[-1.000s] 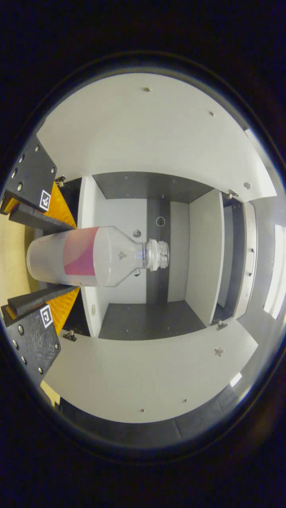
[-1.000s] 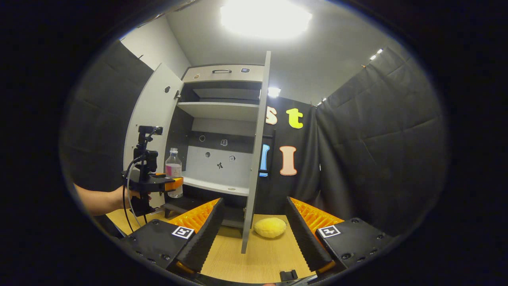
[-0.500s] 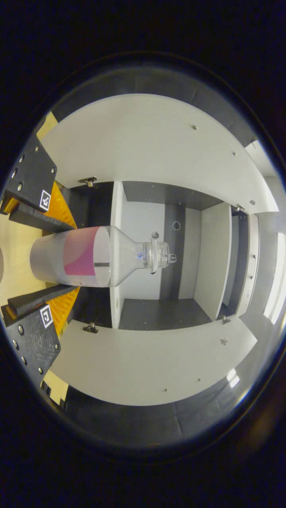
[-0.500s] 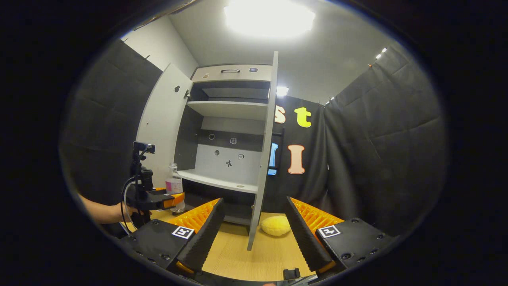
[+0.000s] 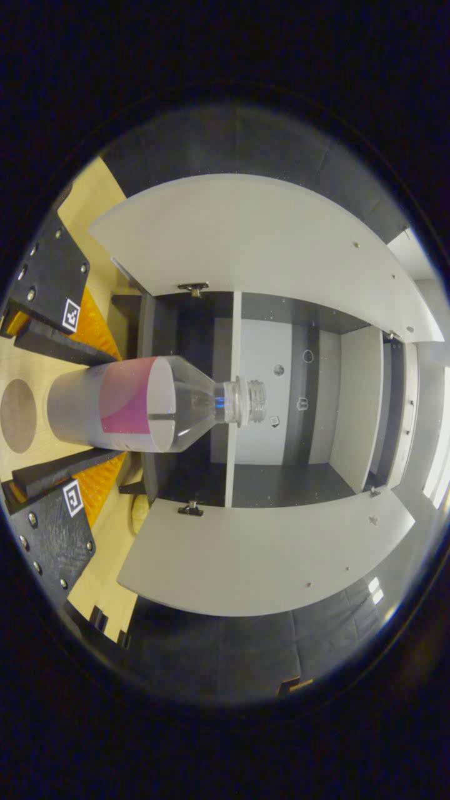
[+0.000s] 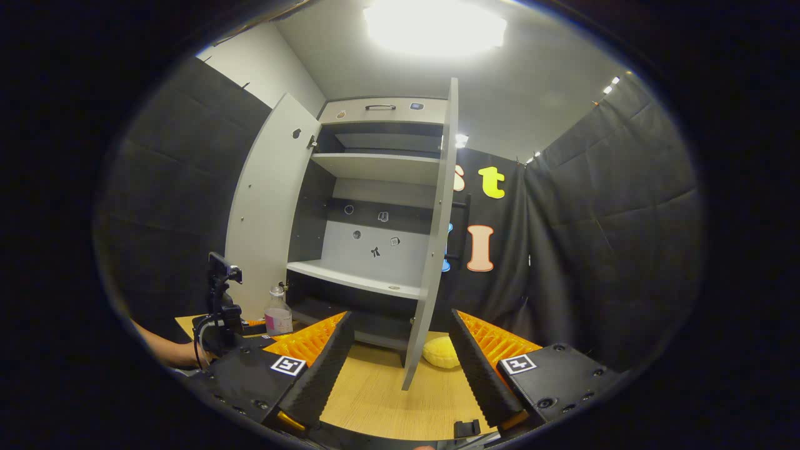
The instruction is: Grasp the bottle in the cabinet with the left hand and place it on the coaster, then close the right door with the right hand and the left door with the left hand.
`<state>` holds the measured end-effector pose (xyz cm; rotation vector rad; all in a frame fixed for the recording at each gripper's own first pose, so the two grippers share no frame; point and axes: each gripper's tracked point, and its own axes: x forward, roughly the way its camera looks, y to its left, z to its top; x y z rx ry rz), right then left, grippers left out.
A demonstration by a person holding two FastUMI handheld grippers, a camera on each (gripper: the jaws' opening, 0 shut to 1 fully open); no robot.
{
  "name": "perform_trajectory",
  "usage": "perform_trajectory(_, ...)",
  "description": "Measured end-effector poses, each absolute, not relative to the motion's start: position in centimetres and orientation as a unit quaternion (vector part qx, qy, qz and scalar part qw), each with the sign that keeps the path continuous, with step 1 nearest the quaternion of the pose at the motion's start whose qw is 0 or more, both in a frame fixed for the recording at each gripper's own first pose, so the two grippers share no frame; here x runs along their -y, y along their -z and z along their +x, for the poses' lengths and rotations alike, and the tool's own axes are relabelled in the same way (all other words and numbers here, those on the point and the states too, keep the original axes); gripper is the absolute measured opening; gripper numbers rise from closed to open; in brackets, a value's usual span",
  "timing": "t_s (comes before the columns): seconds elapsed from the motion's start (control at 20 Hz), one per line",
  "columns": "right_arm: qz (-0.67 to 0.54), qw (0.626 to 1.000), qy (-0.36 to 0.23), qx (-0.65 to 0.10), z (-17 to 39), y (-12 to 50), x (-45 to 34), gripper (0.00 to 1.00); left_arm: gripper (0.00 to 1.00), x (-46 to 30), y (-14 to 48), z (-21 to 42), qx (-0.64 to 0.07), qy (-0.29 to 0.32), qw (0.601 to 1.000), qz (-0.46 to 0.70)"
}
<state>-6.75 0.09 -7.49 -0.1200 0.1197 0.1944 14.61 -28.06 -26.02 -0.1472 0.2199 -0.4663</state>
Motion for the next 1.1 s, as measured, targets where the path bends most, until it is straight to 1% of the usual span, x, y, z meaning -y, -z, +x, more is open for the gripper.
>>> perform_trajectory(0.05,-0.059,0.991,-0.099,-0.065,-6.8,7.8,-0.3,0.98,0.70,28.0,27.0,14.3,-0.114,0.230,0.964,-0.069)
perform_trajectory(0.1,-0.059,0.991,-0.101,-0.067,-6.8,7.9,-0.4,0.94,0.70,28.0,27.9,14.0,-0.119,0.230,0.964,-0.066)
perform_trajectory(0.15,-0.061,0.991,-0.103,-0.067,-6.8,7.9,-0.4,0.97,0.70,28.0,28.9,13.7,-0.124,0.228,0.963,-0.065)
perform_trajectory(0.2,-0.065,0.990,-0.103,-0.068,-6.7,8.0,-0.4,0.97,0.77,28.3,29.8,13.5,-0.129,0.229,0.963,-0.066)
perform_trajectory(0.45,-0.069,0.989,-0.103,-0.086,-6.5,9.4,-0.1,0.98,0.77,30.3,33.9,12.1,-0.150,0.240,0.958,-0.041)
perform_trajectory(0.65,-0.071,0.986,-0.106,-0.103,-5.9,10.7,-0.3,0.98,0.77,30.7,36.3,11.6,-0.164,0.236,0.957,-0.031)
perform_trajectory(0.7,-0.070,0.986,-0.108,-0.106,-5.8,10.9,-0.2,0.98,0.70,30.8,36.7,11.5,-0.167,0.233,0.958,-0.030)
perform_trajectory(0.75,-0.070,0.986,-0.109,-0.109,-5.7,11.1,-0.3,0.98,0.70,30.7,37.2,11.5,-0.170,0.229,0.958,-0.029)
perform_trajectory(0.8,-0.070,0.985,-0.109,-0.111,-5.6,11.2,-0.3,0.94,0.70,30.7,37.5,11.3,-0.174,0.226,0.958,-0.028)
perform_trajectory(0.85,-0.071,0.985,-0.109,-0.112,-5.7,11.2,0.0,0.98,0.70,30.6,37.9,11.1,-0.177,0.224,0.958,-0.030)
perform_trajectory(1.1,-0.064,0.985,-0.109,-0.121,-5.5,11.8,0.3,0.98,0.71,30.4,37.9,10.6,-0.176,0.219,0.959,-0.031)
